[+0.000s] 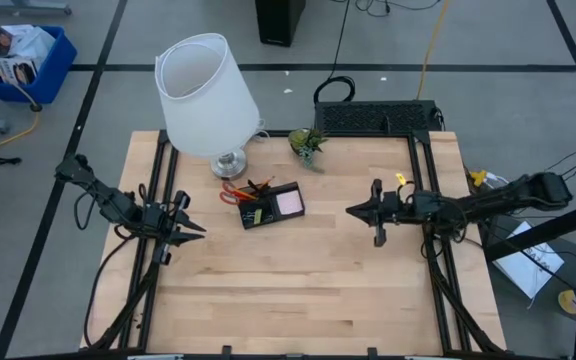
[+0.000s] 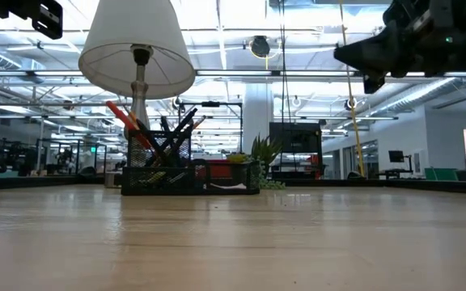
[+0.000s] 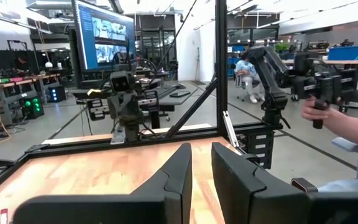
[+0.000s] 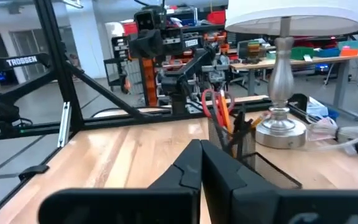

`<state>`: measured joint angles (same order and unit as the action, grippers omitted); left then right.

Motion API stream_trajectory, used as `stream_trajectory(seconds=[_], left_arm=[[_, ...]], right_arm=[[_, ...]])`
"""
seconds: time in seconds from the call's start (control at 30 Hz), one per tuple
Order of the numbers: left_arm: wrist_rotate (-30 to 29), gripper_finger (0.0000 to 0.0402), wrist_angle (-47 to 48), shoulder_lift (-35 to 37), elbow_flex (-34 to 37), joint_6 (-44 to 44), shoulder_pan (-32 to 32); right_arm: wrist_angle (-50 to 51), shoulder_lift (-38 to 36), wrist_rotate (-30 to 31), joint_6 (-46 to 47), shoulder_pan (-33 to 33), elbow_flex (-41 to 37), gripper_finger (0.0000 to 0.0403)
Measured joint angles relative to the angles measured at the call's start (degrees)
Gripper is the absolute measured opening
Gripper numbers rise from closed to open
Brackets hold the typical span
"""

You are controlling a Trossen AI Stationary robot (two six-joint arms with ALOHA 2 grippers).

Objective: Pick and place office supplies into organizer
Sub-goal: Return to Home Position

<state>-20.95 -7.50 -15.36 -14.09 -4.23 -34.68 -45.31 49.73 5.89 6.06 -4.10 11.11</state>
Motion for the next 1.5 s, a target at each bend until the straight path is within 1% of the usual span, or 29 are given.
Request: stream_trajectory(seconds=[0.13, 0.37, 0.43, 0.53, 0.67, 0.73, 0.8, 0.83, 0.93, 1.03, 1.13, 1.2, 1.3, 1.37, 1.5], left_arm=[[0.0, 0.0067, 0.0, 0.0, 0.0, 0.0, 0.0], [0.0, 0.0067, 0.0, 0.0, 0.0, 0.0, 0.0], [0.0, 0.0067, 0.0, 0.0, 0.0, 0.0, 0.0], [-0.1, 0.0067, -0.2, 0.0, 0.0, -2.1, 0.0], [-0.3, 0.0067, -0.6, 0.0, 0.0, -9.4, 0.0], [-0.2, 0.0067, -1.8, 0.0, 0.0, -12.6, 0.0], [1.3, 0.0067, -2.8, -0.1, -0.1, -6.6, 0.0], [1.5, 0.0067, -2.6, 0.0, -0.1, -6.2, 0.4], [2.9, 0.0067, -3.0, -0.7, 0.4, -3.6, 2.7], [8.3, 0.0067, -3.8, -1.5, 4.2, -1.2, 6.5], [10.5, 0.0067, -11.3, -1.5, 9.9, 1.9, 11.4], [11.8, 0.0067, -14.0, -0.7, 12.9, 1.9, 14.1], [13.3, 0.0067, -11.7, 0.5, 13.3, 2.0, 17.2], [13.8, 0.0067, -10.8, 0.6, 13.0, 2.0, 19.2], [18.9, 0.0067, -9.8, 0.8, 13.0, 1.9, 23.1]], right_arm=[[6.9, -6.4, -0.9, 0.1, 0.3, -1.6, 0.0000], [5.9, -15.5, -1.2, 0.7, 0.7, -9.5, 0.0000], [8.8, -18.5, -0.1, 1.2, 1.4, -9.8, 0.0000], [12.6, -19.9, -0.4, 1.4, 1.5, -9.9, 0.0000], [12.0, -20.5, -4.1, 0.5, 1.5, -9.9, 0.0000], [12.3, -20.4, -4.5, 0.7, 1.5, -10.0, 0.0000], [12.4, -20.5, -4.2, 0.7, 1.5, -10.0, 0.0000], [12.5, -20.5, -4.2, 0.9, 1.5, -10.0, 0.0000], [12.6, -20.4, -4.2, 2.6, 1.5, -10.0, 0.0000], [12.8, -20.3, -4.2, 2.8, 1.4, -10.0, 0.0000], [12.9, -20.2, -3.9, 2.4, 1.4, -10.0, 0.0000], [13.0, -20.2, -0.9, 2.3, 1.4, -10.0, 0.0000], [13.0, -20.2, 3.0, 2.3, 1.4, -10.1, 0.0000], [13.1, -20.2, 3.1, 1.5, 1.4, -10.1, 0.0000], [13.0, -20.5, 3.3, -6.2, 1.4, -10.1, 0.0000]])
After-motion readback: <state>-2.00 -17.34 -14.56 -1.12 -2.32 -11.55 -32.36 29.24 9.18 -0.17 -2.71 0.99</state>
